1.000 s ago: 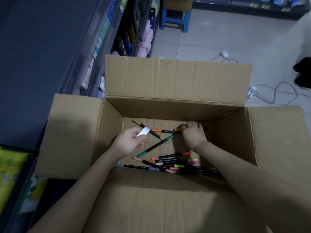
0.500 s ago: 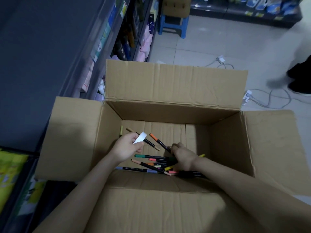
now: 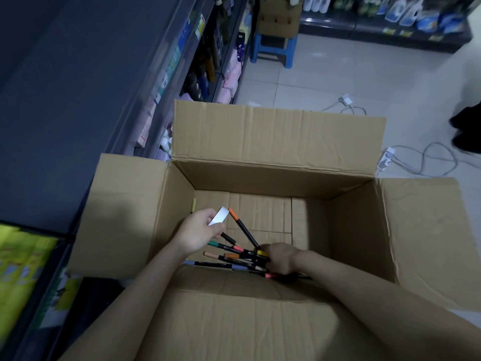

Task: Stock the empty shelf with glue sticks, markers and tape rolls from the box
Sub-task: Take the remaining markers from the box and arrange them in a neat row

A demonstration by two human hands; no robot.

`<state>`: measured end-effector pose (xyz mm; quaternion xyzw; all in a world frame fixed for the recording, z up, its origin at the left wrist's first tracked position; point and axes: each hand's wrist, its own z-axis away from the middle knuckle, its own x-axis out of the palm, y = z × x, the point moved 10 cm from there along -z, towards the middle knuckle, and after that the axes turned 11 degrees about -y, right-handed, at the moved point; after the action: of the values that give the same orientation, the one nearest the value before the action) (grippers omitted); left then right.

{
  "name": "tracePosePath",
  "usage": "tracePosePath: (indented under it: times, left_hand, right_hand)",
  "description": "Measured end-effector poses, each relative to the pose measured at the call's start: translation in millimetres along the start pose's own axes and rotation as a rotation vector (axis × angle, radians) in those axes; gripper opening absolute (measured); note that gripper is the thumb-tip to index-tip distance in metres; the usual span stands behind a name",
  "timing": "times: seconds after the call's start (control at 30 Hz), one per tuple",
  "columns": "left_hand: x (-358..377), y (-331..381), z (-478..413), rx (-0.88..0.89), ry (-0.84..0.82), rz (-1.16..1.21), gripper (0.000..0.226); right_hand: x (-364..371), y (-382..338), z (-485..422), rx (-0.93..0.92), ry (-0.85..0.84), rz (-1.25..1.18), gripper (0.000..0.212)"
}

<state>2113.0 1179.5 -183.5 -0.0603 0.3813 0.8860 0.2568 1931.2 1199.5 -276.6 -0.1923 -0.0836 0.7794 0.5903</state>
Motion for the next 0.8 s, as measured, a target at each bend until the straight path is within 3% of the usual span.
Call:
tracePosePath:
  times: [0.27, 0.37, 0.47, 0.67, 0.8]
  left_hand:
    - [-6, 14, 17, 0.035, 0.053, -0.020, 0.007]
    - [-12, 27, 32, 0.071, 0.096, -0.042, 0.010]
    - [-22, 37, 51, 0.102, 0.151, -0.072, 0.009]
    - [-46, 37, 94, 0.126, 0.302, -0.039, 0.005]
    - [-56, 40, 127, 0.151, 0.404, 0.030, 0.014]
  right_hand:
    - [-34, -5, 31, -0.034, 0.144, -0.061, 0.026]
    - [-54, -9, 52, -0.097, 0.243, -0.320, 0.015]
    - [-66, -21, 79, -0.219, 0.231, -0.675, 0.015]
    - [-89, -66, 122, -0.406, 0.360, -0.948, 0.014]
    - [-92, -106, 145, -0.556, 0.379, -0.982, 0.014]
